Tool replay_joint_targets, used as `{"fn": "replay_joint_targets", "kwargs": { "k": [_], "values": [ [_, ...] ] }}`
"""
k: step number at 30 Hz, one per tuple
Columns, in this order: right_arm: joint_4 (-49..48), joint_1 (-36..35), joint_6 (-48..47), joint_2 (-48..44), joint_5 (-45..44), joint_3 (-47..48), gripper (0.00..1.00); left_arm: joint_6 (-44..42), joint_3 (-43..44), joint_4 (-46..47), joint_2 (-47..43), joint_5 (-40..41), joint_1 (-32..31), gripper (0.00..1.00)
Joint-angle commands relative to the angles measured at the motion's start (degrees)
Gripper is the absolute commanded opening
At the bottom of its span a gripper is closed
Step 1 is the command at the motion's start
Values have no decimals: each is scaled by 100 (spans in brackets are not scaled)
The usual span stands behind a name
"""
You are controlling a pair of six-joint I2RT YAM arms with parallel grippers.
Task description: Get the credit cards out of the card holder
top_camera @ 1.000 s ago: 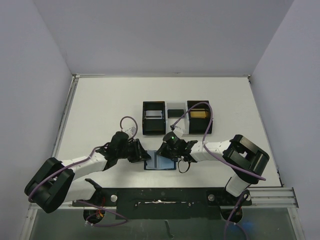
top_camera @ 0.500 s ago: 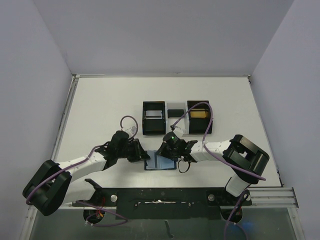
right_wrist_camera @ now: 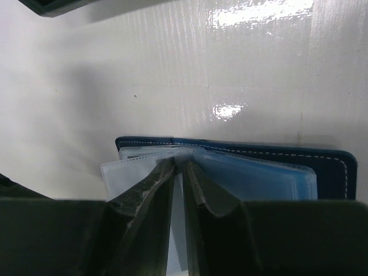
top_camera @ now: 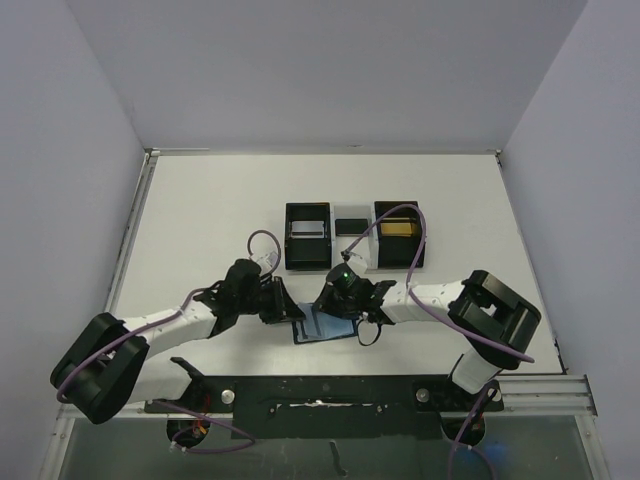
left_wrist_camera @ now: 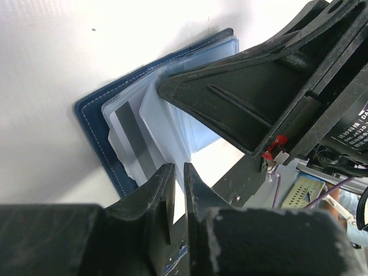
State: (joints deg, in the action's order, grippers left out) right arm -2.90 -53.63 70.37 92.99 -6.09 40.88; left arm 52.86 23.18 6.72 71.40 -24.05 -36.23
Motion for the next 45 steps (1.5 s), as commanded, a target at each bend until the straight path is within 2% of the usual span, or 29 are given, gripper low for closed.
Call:
{"fn": "replay_joint_targets", "kwargs": {
  "k": [1, 5, 9, 12, 16, 21, 25, 32, 39, 45],
  "values": [
    [604, -35, -252, -137, 30, 83, 17, 174, 9, 805, 164, -247, -20, 11],
    [647, -40, -298, -287, 31, 167, 18, 426, -216, 1271, 258, -242, -13, 14],
    [553, -15, -410, -431, 191, 144, 18, 429, -273, 1181, 253, -78, -18, 28],
    [569, 33, -616, -486, 344, 269, 18, 728, -552, 1701, 380, -7, 49, 33],
    [758, 61, -799, -533, 422, 431, 17, 1112, -720, 2744, 620, -257, 92, 30],
    [815, 72, -801, -567, 511, 412, 18, 1196, -579, 3002, 732, -504, 46, 30],
    [698, 56, -621, -615, 472, 252, 17, 1516, -640, 3700, 876, -664, 60, 29],
    [837, 43, -516, -765, 321, 200, 18, 1648, -607, 4162, 1320, -881, 41, 27],
    [954, 85, -464, -821, 207, 193, 19, 1637, -630, 4212, 1462, -852, 42, 27],
    [1560, 52, -232, -1160, -500, 240, 15, 1681, -494, 4297, 1710, -911, 25, 26]
  ]
}}
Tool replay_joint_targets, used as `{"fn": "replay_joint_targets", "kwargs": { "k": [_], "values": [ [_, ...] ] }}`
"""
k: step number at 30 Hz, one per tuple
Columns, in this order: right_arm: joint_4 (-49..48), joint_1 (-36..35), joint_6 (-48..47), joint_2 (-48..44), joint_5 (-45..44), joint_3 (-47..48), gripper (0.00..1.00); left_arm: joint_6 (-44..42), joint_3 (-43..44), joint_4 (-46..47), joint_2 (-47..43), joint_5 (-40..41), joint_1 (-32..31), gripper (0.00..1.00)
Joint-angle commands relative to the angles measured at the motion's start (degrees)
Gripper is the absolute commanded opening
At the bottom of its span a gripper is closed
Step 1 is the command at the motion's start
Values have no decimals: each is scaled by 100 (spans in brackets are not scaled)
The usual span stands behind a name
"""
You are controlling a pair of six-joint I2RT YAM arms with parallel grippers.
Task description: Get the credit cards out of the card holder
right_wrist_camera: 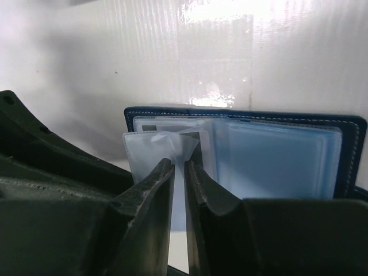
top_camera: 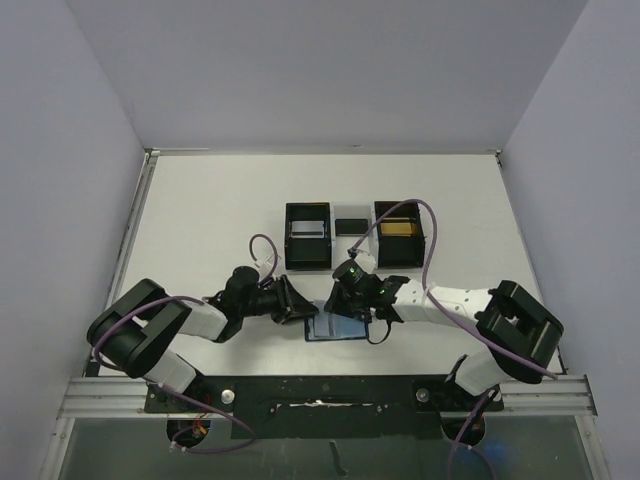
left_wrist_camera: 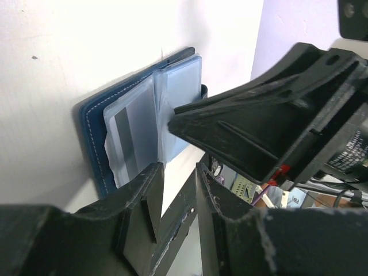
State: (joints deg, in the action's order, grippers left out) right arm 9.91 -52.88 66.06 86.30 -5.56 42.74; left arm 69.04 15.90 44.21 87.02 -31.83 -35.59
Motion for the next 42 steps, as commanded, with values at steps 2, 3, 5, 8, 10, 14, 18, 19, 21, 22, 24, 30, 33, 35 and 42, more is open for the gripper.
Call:
{"fn": "replay_joint_targets", "kwargs": {
  "k": [2, 3, 5, 8, 10, 14, 18, 19, 21, 22, 24, 30, 33, 35, 42],
  "values": [
    [367, 3, 172, -585, -661, 15, 15, 92, 188, 680, 194, -139, -48, 26],
    [409, 44, 169, -560, -642, -5, 15, 74, 191, 666, 219, -143, -52, 26],
    [483, 105, 207, -456, -554, -26, 11, 18, 253, 611, 271, -159, -52, 25],
    [381, 95, 300, -277, -447, -146, 8, 42, 337, 717, 383, -215, -66, 25],
    [246, 94, 378, -122, -284, -213, 8, 92, 350, 830, 451, -226, -84, 24],
    [143, 41, 530, 107, -197, -294, 4, 261, 350, 1150, 561, -294, -107, 24],
    [-136, 92, 577, 32, -25, -474, 4, 285, 457, 1221, 626, -346, -179, 24],
    [-168, 106, 589, 1, -24, -503, 4, 298, 480, 1229, 650, -355, -201, 24],
    [-171, 135, 604, -32, -30, -544, 5, 358, 454, 1266, 643, -328, -243, 22],
    [-145, 152, 608, -50, -37, -562, 5, 395, 400, 1307, 564, -267, -248, 22],
    [-67, 183, 647, -65, -86, -614, 5, 365, 297, 1137, 296, -112, -247, 22],
    [-68, 234, 696, -57, -134, -807, 5, -1028, 961, -2254, -498, 1081, -279, 28],
    [-194, 235, 731, -9, -93, -888, 5, -1134, 967, -2624, -664, 1372, -278, 30],
    [-269, 235, 754, 36, -56, -922, 5, -1167, 968, -2649, -660, 1357, -276, 32],
    [-376, 236, 798, 33, -68, -993, 5, -1129, 1001, -2505, -400, 1246, -311, 34]
  ]
}}
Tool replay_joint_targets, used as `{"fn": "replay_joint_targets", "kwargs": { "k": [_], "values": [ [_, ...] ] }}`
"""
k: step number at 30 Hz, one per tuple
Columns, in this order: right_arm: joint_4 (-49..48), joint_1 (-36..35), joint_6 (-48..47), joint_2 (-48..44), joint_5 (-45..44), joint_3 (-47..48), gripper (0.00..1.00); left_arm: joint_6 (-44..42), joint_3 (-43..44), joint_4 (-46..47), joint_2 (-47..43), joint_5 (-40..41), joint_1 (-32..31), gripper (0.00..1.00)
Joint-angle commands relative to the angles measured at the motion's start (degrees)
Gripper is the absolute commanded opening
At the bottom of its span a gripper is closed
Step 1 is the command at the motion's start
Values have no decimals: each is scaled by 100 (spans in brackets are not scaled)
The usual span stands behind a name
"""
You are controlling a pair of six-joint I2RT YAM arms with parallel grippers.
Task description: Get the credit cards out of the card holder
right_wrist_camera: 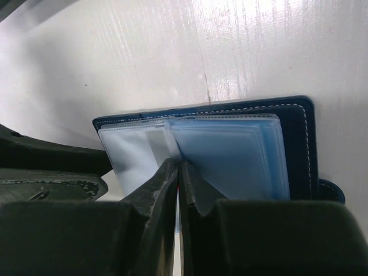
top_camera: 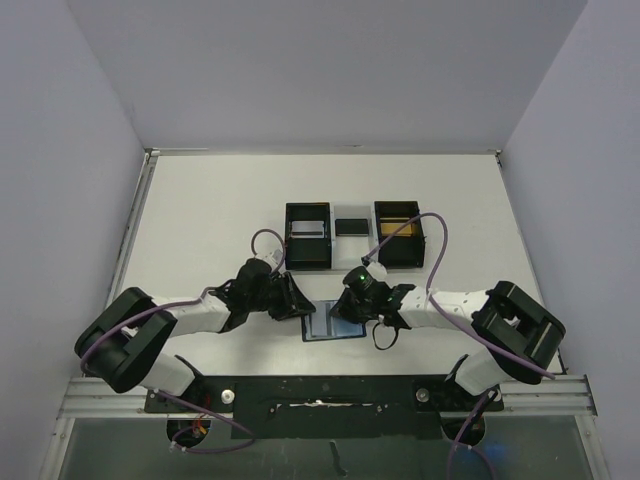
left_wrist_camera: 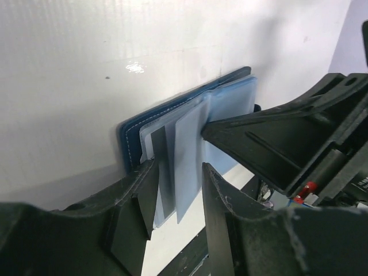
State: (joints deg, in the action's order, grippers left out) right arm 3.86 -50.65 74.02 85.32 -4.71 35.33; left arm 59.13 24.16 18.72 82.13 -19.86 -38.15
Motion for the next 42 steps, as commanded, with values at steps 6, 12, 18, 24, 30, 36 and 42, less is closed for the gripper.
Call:
{"fn": "replay_joint_targets", "kwargs": {
  "k": [6, 12, 18, 24, 30, 36, 42],
  "values": [
    [135, 9, 18, 124, -133, -316, 5, -9, 107, 580, 341, -175, -93, 35],
    [39, 17, 46, 86, -117, -396, 5, -11, 192, 615, 243, -61, -285, 34],
    [5, 21, 47, 88, -82, -413, 5, -190, 419, 37, 95, 226, -333, 36],
    [-127, 29, 39, -27, -28, -463, 6, 137, 179, 1277, 274, -556, -334, 34],
    [-627, 118, -781, -740, 444, -202, 25, 449, 164, 1897, 481, -795, -412, 32],
    [1172, 196, -588, -1561, -706, 293, 38, 312, 302, 1779, 573, -844, -419, 32],
    [2191, 418, -283, -2461, -1526, 58, 39, 347, 483, 1896, 869, -1003, -520, 33]
  ]
}}
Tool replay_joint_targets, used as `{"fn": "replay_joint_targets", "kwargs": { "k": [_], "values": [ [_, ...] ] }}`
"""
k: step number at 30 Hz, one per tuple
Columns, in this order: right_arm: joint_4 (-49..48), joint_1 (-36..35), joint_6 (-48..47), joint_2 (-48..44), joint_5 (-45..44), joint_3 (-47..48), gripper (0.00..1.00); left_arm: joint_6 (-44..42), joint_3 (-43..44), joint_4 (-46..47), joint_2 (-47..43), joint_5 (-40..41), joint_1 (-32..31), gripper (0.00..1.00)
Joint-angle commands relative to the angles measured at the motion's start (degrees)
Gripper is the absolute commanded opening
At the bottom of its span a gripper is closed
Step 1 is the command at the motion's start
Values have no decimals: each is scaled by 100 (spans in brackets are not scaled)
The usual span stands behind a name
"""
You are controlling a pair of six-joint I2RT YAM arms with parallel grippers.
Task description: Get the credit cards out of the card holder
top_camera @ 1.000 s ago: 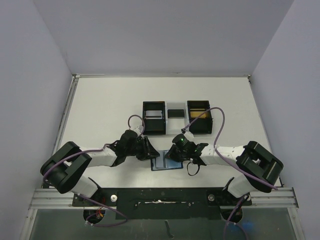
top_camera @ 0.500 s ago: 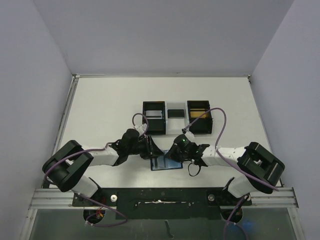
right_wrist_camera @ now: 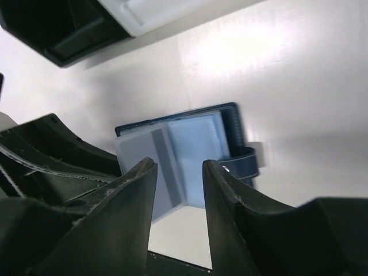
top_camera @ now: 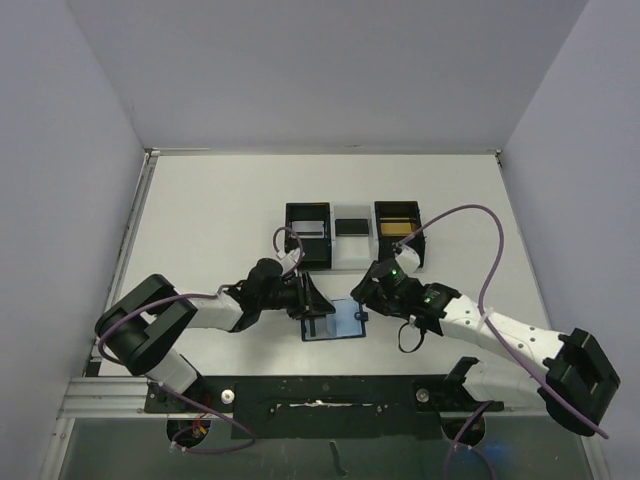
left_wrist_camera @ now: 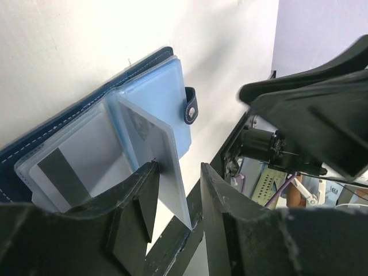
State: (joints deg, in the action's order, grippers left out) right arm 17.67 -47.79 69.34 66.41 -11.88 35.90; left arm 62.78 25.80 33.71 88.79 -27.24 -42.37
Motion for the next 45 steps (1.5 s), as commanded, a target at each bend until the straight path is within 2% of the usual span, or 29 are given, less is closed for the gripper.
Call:
{"fn": "replay_joint_targets", "kwargs": {
  "k": [1, 8, 13, 15, 18, 21, 25, 30, 32, 38, 45],
  "values": [
    [864, 188, 191, -810, -859, -82, 39, -25, 376, 403, 318, -291, -165, 34],
    [698, 667, 3, -1609, -410, -509, 41, 13, 794, 338, 359, -120, -580, 41],
    [386, 727, -304, -1639, 141, -544, 40, -148, 595, -196, -118, 406, -396, 45],
    [256, 720, -281, -1606, 282, -585, 37, -255, 624, -467, -242, 440, -311, 46],
    [-250, 720, -383, -1518, 678, -709, 35, -312, 610, -781, -402, 624, -232, 46],
    [-701, 720, -568, -1197, 1137, -705, 34, -386, 631, -1038, -393, 633, -202, 45],
    [-767, 719, -832, -499, 1504, -449, 27, -225, 491, -747, -363, 579, -236, 42],
    [-248, 723, -928, 213, 1284, -228, 25, -284, 457, -629, -261, 330, -211, 42],
    [-47, 734, -948, 341, 1211, -251, 27, -334, 495, -611, -194, 214, -223, 42],
    [-127, 727, -1024, 751, 1414, -307, 28, -260, 525, -392, 144, -97, -280, 40],
    [163, 553, -832, 1271, 1040, -302, 15, -288, 496, -607, 261, 169, -342, 38]
  ]
}}
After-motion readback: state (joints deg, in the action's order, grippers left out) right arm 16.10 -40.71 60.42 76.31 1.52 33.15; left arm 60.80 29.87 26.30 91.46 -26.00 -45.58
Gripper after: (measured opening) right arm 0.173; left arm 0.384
